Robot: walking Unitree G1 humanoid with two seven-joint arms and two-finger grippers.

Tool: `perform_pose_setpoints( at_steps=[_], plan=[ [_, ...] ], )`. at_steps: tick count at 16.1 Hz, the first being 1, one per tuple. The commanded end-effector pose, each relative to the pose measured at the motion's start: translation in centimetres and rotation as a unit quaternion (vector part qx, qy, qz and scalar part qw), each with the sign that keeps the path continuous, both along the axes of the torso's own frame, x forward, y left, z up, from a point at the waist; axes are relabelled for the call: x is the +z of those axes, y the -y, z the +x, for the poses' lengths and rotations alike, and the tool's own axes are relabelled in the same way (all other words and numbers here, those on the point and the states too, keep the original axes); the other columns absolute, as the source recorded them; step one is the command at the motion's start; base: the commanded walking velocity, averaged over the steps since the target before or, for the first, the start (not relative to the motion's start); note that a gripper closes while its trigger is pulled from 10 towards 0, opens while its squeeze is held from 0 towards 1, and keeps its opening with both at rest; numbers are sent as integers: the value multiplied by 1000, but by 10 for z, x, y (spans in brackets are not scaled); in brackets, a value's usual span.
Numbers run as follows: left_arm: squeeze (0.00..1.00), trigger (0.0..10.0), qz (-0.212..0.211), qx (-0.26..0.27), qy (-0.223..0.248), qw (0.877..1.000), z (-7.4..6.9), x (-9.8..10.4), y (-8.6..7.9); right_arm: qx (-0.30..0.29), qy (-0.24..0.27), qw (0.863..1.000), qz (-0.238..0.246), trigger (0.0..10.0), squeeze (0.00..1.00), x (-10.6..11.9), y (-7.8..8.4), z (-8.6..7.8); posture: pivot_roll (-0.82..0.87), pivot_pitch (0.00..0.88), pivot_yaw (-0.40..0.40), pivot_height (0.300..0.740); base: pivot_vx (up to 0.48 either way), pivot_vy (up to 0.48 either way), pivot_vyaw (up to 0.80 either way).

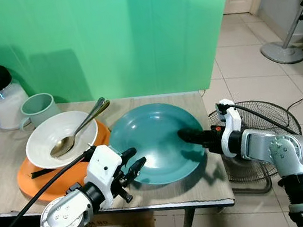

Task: Setting the table

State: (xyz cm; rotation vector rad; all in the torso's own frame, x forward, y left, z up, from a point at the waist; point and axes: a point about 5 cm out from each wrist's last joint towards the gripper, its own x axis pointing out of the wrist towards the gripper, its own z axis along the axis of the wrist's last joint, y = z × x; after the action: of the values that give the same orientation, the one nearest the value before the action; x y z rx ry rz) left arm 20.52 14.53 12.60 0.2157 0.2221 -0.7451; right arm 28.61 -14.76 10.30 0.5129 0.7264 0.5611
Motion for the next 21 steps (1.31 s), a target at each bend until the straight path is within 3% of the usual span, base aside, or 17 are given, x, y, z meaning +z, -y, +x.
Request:
perform_pose_setpoints(
  at_steps=[1, 3, 7, 21],
  plan=[
    [0, 10000, 2, -9, -3, 1000, -1, -1, 2, 1, 6, 1000, 7, 510, 0, 5, 1, 0, 178, 0, -32, 727, 0, 0, 0],
    [0, 10000, 1, -9, -3, 1000, -1, -2, 2, 10, 1, 1000, 12, 0, 0, 4, -2, -2, 181, 0, -38, 727, 0, 0, 0],
    [0, 10000, 1, -10, -3, 1000, -3, -3, 3, 23, -5, 1000, 13, 0, 0, 2, -10, -4, 185, 0, -44, 727, 0, 0, 0],
    [0, 10000, 3, -11, 6, 1000, -1, -2, 4, 20, 5, 1000, 17, 0, 0, 4, -9, -3, 183, 0, -44, 727, 0, 0, 0]
  ],
)
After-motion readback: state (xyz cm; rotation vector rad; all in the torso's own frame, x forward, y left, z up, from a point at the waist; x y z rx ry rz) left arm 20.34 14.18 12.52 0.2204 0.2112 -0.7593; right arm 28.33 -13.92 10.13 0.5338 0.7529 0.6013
